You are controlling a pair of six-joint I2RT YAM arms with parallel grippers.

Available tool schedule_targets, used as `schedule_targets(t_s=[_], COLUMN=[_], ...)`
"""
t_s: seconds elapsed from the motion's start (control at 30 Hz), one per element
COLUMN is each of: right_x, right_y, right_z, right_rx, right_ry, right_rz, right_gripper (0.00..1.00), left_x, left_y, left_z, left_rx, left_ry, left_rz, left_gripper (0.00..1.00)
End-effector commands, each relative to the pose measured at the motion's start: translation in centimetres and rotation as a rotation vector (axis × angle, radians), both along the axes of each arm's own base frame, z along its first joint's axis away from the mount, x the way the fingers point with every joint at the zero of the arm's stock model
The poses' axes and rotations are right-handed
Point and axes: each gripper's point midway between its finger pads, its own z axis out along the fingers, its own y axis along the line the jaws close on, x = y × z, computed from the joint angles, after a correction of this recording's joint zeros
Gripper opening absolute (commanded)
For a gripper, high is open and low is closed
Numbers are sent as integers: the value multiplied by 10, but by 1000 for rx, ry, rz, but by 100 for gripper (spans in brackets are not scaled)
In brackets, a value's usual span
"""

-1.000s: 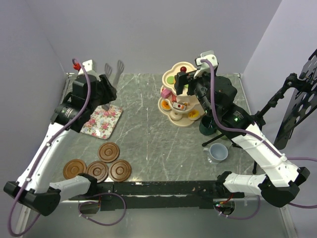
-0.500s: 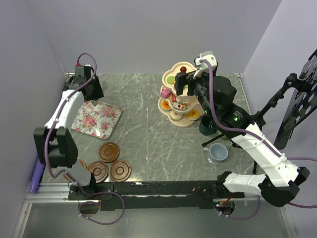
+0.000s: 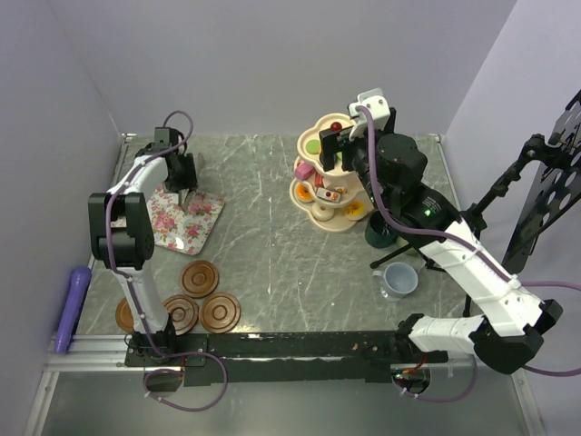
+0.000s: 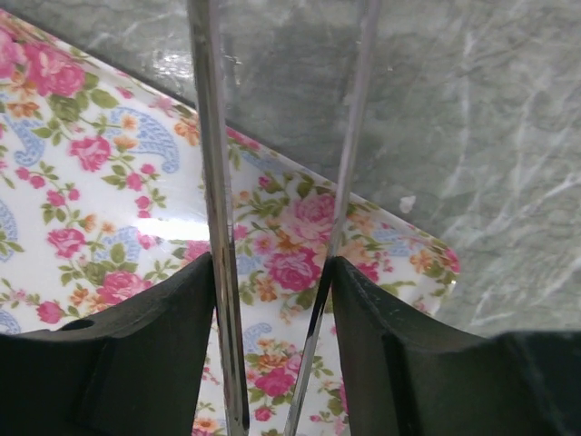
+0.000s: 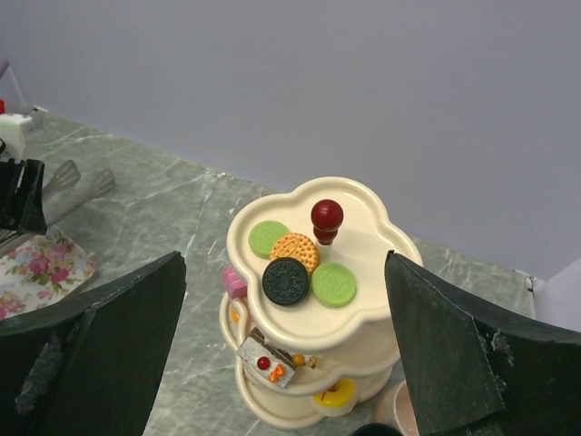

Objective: Serve the afternoon tea
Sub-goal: Place the clamp on the tray.

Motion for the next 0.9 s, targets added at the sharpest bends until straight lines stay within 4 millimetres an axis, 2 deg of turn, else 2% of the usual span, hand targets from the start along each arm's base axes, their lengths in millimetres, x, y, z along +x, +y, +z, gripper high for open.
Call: schedule_targets(t_s=[0.0,0.07,0.17,0.37,0.4,0.47,0.5,0.6,0.67,0.7,0.73,0.8,0.87], right_x=[1,1,2,0,0,-1,-1,-1,-1,-2,-1,-1,-1], right_y=[-3,0,3,0,-1,-3,-4,-2,0,1,2,5,7], right_z=[24,24,21,20,19,19,19,15,13,11,9,7,4], right_rx=[28,30,29,31,30,30,30,30,35,37,37,42,48], right_ry=[-48,-45,-40,-38,-36,-38,-38,-32,-25,-22,-16,-9,-1], right_rz=[-6,3,11,3,0,-4,-6,0,10,16,19,28,35], right_gripper=[96,96,96,96,96,96,96,96,96,96,96,96,96], left_x=[9,8,8,11,12,16,16,18,11,3,-7,-31,-61], left_y=[15,19,21,25,26,26,26,24,18,17,5,-14,-38], left_z=[0,-10,-19,-14,-10,10,19,65,95,109,129,141,138], left_rx=[0,4,10,26,28,28,28,38,40,34,21,0,-35], left_ry=[-28,-3,2,-12,-21,-72,-94,-200,-266,-291,-329,-346,-330], left_rz=[12,23,29,54,59,72,82,101,123,146,142,157,156], left_gripper=[58,61,71,86,93,100,100,100,100,100,100,100,100])
